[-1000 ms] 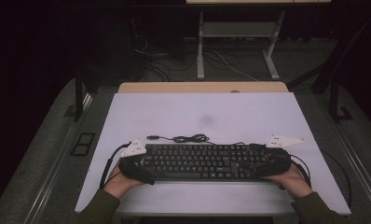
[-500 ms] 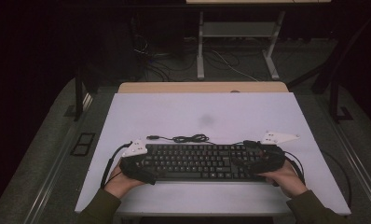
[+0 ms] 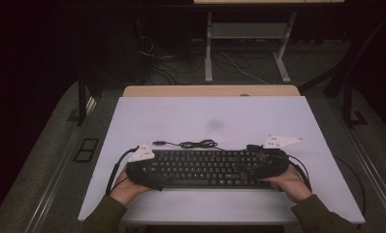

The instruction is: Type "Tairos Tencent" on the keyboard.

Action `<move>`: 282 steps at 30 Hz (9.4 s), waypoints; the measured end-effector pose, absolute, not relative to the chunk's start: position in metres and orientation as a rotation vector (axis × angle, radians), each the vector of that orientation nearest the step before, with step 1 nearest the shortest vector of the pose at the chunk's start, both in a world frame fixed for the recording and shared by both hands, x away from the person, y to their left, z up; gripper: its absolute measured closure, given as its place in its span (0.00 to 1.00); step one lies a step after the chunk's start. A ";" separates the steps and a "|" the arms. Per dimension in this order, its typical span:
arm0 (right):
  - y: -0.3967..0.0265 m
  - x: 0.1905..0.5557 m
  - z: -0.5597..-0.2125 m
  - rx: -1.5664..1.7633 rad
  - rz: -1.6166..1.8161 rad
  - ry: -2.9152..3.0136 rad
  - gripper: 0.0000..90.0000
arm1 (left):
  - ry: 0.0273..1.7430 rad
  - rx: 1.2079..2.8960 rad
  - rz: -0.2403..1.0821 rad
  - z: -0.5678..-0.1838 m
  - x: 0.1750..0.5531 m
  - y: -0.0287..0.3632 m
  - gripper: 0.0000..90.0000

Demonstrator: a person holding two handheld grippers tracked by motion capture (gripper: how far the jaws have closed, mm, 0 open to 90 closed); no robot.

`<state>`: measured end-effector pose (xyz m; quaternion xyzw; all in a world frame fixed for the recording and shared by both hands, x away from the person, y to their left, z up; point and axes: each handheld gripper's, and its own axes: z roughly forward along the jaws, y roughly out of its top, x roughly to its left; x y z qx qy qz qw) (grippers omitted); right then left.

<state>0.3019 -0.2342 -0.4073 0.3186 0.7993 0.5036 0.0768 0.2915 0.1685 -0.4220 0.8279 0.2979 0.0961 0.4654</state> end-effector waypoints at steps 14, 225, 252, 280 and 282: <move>-0.216 0.308 -0.410 0.906 1.491 2.462 0.40 | 0.727 2.034 0.234 -0.422 0.292 0.167 0.00; -0.193 0.320 -0.410 0.843 1.474 2.540 0.40 | 0.691 2.022 0.150 -0.415 0.311 0.153 0.37; -0.190 0.324 -0.411 0.829 1.485 2.542 0.40 | 0.781 2.093 0.155 -0.424 0.309 0.186 0.99; -0.191 0.323 -0.410 0.832 1.482 2.535 0.40 | 0.803 2.162 0.125 -0.431 0.312 0.184 0.99; -0.191 0.323 -0.410 0.832 1.483 2.534 0.39 | 0.802 2.162 0.125 -0.431 0.312 0.184 0.99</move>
